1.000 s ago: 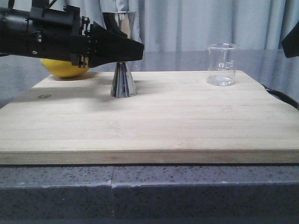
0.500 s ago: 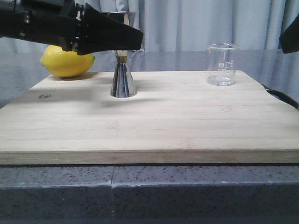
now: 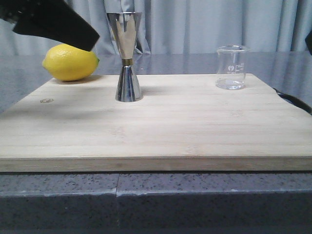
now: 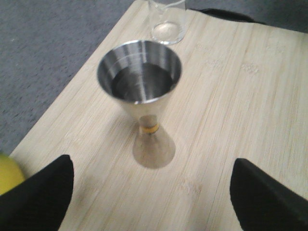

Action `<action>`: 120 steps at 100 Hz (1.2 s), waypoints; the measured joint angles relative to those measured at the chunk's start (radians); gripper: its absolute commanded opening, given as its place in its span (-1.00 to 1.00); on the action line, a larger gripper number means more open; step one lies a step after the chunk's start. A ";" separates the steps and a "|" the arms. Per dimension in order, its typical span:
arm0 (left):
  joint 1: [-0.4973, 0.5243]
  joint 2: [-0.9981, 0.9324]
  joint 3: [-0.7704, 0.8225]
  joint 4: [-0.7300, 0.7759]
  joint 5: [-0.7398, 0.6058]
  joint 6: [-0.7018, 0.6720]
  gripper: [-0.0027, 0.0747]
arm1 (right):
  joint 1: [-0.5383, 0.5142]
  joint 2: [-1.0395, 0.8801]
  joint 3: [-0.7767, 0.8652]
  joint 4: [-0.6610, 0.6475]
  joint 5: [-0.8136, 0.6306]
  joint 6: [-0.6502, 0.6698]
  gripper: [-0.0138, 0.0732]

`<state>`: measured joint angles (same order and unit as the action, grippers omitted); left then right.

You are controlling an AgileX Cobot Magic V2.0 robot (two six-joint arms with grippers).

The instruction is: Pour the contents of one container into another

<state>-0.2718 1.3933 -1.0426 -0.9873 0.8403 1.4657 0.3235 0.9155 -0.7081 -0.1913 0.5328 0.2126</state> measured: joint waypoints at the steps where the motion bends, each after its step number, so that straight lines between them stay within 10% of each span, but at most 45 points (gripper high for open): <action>1: 0.000 -0.011 0.000 0.011 -0.003 -0.012 0.65 | 0.000 0.000 -0.003 0.000 0.007 0.000 0.52; 56: 0.000 -0.426 0.000 0.880 0.105 -1.172 0.64 | 0.000 -0.070 -0.141 0.015 0.357 0.000 0.52; 120: 0.000 -0.619 0.088 0.971 0.109 -1.466 0.61 | 0.000 -0.391 -0.143 0.007 0.343 0.000 0.46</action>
<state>-0.2718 0.7747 -0.9551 -0.0162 0.9494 0.0000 0.3235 0.5245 -0.8513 -0.1839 0.8757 0.2126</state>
